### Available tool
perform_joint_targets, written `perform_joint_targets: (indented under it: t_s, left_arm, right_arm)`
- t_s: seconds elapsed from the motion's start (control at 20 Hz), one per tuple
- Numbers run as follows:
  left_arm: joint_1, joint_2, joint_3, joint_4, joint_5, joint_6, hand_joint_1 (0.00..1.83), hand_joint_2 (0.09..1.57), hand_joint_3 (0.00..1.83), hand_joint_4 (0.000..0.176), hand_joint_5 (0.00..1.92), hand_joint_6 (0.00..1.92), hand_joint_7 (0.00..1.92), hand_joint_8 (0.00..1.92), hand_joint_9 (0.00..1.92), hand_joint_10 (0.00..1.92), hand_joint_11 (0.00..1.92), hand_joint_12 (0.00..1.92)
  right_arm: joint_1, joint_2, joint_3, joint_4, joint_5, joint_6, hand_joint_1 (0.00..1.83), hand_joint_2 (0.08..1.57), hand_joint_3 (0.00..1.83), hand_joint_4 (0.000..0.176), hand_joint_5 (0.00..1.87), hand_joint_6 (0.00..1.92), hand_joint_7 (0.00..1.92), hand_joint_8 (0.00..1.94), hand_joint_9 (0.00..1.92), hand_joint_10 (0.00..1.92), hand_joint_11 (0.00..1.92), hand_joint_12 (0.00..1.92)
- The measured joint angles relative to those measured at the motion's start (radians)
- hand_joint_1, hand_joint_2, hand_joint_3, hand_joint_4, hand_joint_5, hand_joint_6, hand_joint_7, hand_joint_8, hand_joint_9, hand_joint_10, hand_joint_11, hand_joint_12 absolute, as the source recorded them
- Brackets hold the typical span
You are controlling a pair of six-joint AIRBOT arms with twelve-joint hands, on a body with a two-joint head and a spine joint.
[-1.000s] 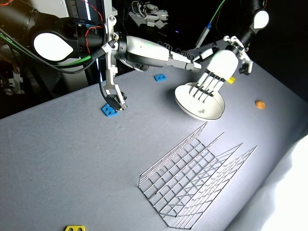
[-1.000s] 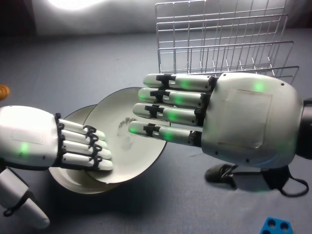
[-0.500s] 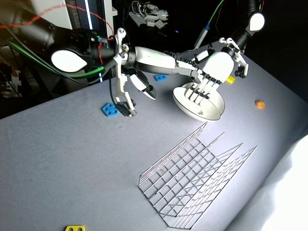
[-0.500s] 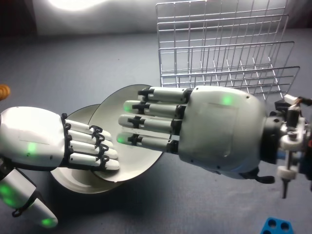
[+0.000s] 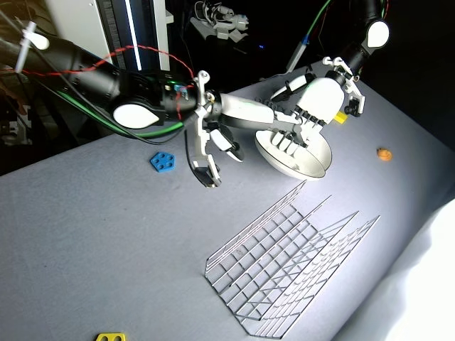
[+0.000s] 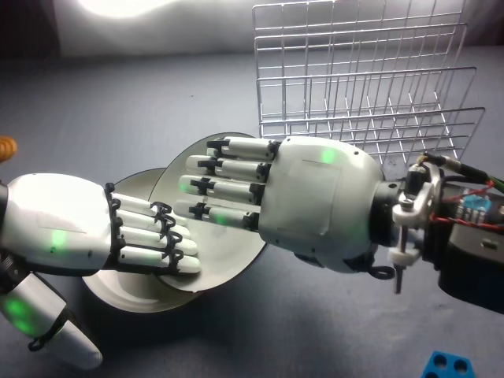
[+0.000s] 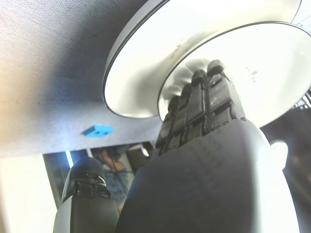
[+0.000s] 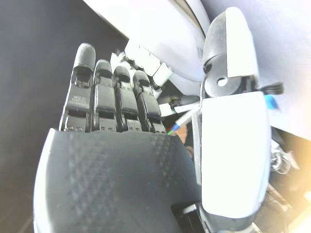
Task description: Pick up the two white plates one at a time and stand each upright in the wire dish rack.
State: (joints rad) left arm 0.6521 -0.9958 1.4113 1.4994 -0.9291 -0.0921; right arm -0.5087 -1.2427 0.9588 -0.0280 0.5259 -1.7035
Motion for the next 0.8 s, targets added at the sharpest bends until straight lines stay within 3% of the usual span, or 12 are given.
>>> perform_joint_targets:
  t_s: [0.2,0.35,0.5,0.7,0.75,0.8]
  left_arm:
    - [0.0,-0.003,0.003,0.0,-0.002,0.0,0.0,1.06,0.0,0.0,0.0,0.0,0.0,0.0,0.0,0.0,0.0,0.0]
    - [0.0,-0.005,0.01,0.0,-0.006,-0.001,0.0,1.06,0.0,0.0,0.0,0.0,0.0,0.0,0.0,0.0,0.0,0.0]
    - [0.0,-0.005,0.01,0.0,-0.006,-0.002,0.0,1.07,0.0,0.0,0.0,0.0,0.0,0.0,0.0,0.0,0.0,0.0]
    - [0.001,-0.01,0.013,-0.006,-0.006,-0.002,0.0,1.06,0.0,0.0,0.0,0.0,0.0,0.0,0.0,0.0,0.0,0.0]
    - [0.002,-0.01,0.015,-0.008,-0.006,-0.001,0.0,1.06,0.0,0.0,0.0,0.0,0.0,0.0,0.0,0.0,0.0,0.0]
    - [0.002,-0.01,0.015,-0.008,-0.007,-0.001,0.0,1.06,0.0,0.0,0.0,0.0,0.0,0.0,0.0,0.0,0.0,0.0]
  right_arm:
    - [0.001,-0.042,0.06,0.01,0.006,0.0,1.13,1.02,0.01,0.0,0.09,0.01,0.11,0.01,0.13,0.02,0.0,0.71]
    - [0.001,-0.072,0.078,0.01,0.008,0.003,1.09,1.05,0.01,0.0,0.21,0.02,0.28,0.02,0.29,0.04,0.0,1.06]
    - [0.007,-0.101,0.087,0.006,0.008,0.004,1.16,1.11,0.01,0.0,0.48,0.05,0.53,0.03,0.48,0.06,0.0,1.3]
    - [0.007,-0.127,0.11,0.011,0.006,0.003,1.21,1.13,0.0,0.0,0.79,0.04,0.86,0.03,0.8,0.09,0.34,1.23]
    - [0.007,-0.129,0.11,0.011,0.006,0.002,1.15,1.17,0.0,0.0,0.84,0.93,0.95,0.03,0.88,0.1,0.46,1.18]
    - [0.007,-0.134,0.115,0.011,0.006,0.003,1.18,1.17,0.01,0.0,0.8,1.22,0.93,0.87,0.93,0.11,0.5,1.23]
